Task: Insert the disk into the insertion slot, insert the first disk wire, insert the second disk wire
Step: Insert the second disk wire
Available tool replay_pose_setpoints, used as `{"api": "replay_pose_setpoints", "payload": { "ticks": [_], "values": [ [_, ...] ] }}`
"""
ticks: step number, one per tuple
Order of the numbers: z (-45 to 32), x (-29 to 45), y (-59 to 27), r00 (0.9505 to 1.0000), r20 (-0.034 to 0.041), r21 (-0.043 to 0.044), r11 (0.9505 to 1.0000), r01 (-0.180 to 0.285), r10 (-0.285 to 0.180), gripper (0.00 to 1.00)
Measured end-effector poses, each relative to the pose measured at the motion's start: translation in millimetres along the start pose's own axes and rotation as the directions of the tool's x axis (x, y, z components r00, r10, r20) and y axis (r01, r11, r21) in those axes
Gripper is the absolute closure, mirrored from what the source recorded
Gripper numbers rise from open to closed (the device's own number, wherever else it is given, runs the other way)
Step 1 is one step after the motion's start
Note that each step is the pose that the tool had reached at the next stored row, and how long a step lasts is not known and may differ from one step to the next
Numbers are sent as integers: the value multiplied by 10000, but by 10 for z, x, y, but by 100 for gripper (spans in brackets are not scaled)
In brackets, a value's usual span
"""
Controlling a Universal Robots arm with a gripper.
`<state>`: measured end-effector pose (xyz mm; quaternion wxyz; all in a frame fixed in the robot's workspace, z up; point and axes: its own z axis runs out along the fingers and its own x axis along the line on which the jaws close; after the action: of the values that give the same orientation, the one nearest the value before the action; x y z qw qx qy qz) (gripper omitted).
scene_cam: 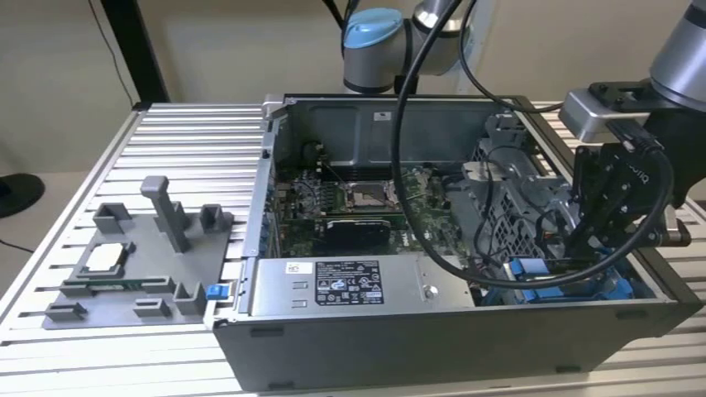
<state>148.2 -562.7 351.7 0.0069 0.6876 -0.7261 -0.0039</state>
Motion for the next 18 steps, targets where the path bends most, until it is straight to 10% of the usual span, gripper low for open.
{"api": "replay_pose_setpoints", "payload": {
  "ticks": [18],
  "values": [
    [53,0,13,10000,1,3,10000,-1,1,100]
  ]
}}
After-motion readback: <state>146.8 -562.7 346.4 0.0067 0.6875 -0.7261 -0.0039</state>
